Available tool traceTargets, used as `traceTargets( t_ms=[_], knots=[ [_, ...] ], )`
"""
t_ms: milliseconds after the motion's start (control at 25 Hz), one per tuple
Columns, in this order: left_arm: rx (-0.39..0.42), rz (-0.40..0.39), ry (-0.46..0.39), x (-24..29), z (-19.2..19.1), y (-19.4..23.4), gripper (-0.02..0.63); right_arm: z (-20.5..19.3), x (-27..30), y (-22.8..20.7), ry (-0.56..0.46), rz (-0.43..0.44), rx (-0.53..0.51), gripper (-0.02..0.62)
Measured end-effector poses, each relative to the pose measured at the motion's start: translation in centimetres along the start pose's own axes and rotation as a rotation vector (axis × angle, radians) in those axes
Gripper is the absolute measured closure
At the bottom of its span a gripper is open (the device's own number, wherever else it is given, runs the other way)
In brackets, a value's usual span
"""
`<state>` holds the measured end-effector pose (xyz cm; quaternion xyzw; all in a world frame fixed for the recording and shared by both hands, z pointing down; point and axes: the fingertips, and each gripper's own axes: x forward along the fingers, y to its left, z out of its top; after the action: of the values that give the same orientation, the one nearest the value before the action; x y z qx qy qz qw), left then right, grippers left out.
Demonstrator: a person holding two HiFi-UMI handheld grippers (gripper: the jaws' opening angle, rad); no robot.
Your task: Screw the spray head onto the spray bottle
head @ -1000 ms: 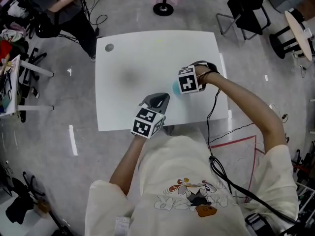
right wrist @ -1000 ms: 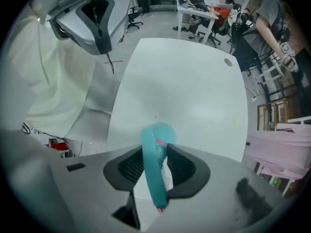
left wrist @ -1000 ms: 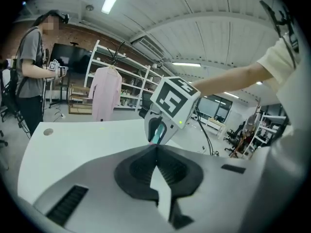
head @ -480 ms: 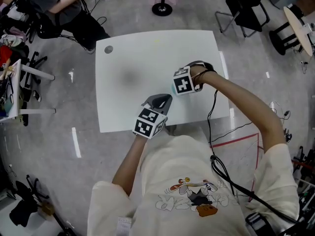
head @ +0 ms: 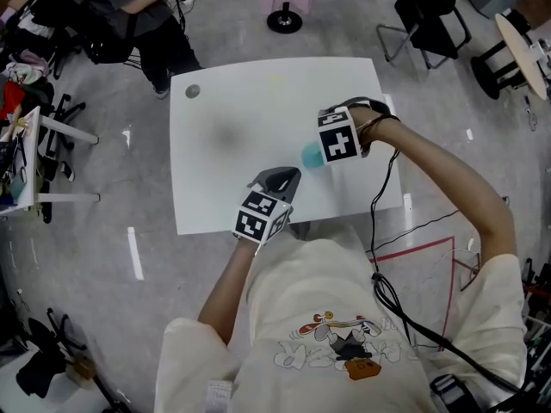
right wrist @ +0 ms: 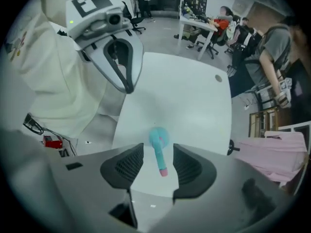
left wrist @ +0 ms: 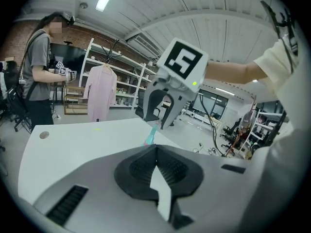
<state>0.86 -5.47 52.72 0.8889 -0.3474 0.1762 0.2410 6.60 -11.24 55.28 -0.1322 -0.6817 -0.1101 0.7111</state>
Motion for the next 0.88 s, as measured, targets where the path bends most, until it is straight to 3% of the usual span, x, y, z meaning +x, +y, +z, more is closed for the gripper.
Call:
traceTargets(
  t_ms=[240, 360, 480, 640, 720, 880],
  knots=[
    [0.032, 0.053, -0.020, -1.9, 2.8, -0.2, 0.600, 1.7, -8.0, 0.5, -0.275, -0.299, 0.133, 0.422],
    [0.074, 0.090, -0.046, -2.6, 5.1, -0.8, 0.600, 0.8, -10.5, 0.5, -0.409, -0.475, 0.292, 0.423],
    [0.102, 0.119, -0.066, -3.0, 6.3, -1.3, 0.600, 0.3, -11.8, 1.1, -0.586, -0.594, 0.499, 0.435],
    [0.076, 0.108, -0.050, -1.9, 6.1, -2.3, 0.600, -1.4, -11.3, 3.0, -0.812, -0.687, 0.837, 0.513],
    [0.067, 0.100, -0.044, -1.0, 6.4, -3.2, 0.600, -3.1, -10.2, 3.8, -0.844, -0.714, 0.950, 0.586],
    [0.054, 0.089, -0.041, 0.3, 7.0, -4.8, 0.600, -5.8, -8.4, 4.5, -0.875, -0.734, 1.106, 0.591]
  ],
)
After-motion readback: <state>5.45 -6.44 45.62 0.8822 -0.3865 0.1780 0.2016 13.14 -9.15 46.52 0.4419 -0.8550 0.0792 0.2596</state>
